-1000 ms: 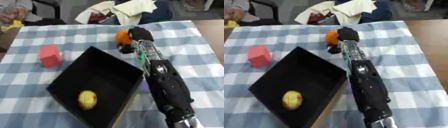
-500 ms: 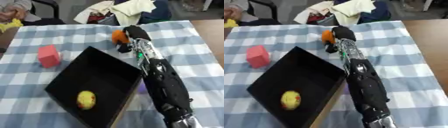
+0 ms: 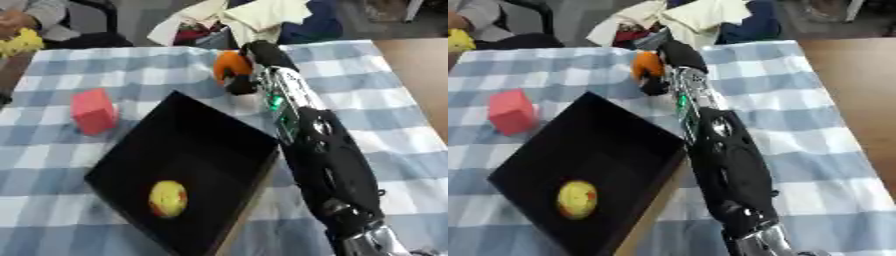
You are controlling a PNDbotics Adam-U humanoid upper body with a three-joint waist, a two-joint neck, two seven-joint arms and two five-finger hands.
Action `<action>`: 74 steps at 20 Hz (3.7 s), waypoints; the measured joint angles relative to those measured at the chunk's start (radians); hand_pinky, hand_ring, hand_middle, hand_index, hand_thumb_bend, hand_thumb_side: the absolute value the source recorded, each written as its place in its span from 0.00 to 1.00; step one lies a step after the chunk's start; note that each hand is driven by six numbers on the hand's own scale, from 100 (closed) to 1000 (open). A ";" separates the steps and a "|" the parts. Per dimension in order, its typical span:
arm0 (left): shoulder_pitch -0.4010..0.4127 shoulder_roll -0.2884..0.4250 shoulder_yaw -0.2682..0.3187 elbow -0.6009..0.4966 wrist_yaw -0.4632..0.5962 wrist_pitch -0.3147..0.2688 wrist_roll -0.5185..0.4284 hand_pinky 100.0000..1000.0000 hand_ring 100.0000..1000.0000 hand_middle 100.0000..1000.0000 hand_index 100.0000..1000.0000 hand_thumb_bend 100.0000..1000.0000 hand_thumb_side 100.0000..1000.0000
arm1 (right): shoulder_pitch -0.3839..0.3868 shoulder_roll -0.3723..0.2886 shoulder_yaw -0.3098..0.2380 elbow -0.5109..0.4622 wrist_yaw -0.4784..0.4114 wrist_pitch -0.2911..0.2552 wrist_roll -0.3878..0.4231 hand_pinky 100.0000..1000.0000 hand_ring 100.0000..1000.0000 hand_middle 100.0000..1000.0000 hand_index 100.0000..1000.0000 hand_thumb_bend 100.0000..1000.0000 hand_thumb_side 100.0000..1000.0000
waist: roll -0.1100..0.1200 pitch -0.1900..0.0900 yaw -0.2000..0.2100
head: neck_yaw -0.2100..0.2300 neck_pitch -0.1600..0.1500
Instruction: Pick up objects on the table and place them in the box.
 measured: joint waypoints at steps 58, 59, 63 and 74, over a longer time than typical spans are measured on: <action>0.035 0.064 0.038 0.000 -0.037 0.017 0.069 0.46 0.71 0.64 0.76 0.07 0.86 | 0.064 -0.463 0.406 -0.465 -0.679 -0.503 0.207 0.75 0.72 0.48 0.66 0.00 0.40 | -0.056 -0.039 -0.094 | 0.092 0.088; 0.036 0.066 0.038 0.000 -0.038 0.019 0.072 0.46 0.71 0.64 0.76 0.07 0.86 | 0.074 -0.470 0.410 -0.469 -0.696 -0.509 0.218 0.75 0.72 0.48 0.66 0.00 0.40 | -0.059 -0.040 -0.096 | 0.096 0.088; 0.040 0.072 0.040 0.000 -0.042 0.023 0.081 0.46 0.71 0.64 0.76 0.07 0.86 | 0.104 -0.490 0.428 -0.478 -0.757 -0.535 0.263 0.74 0.72 0.48 0.66 0.00 0.40 | -0.061 -0.047 -0.097 | 0.105 0.088; 0.044 0.080 0.043 0.000 -0.045 0.025 0.086 0.46 0.71 0.64 0.76 0.07 0.86 | 0.123 -0.489 0.499 -0.470 -0.917 -0.587 0.411 0.75 0.72 0.48 0.67 0.00 0.41 | -0.068 -0.058 -0.100 | 0.100 0.088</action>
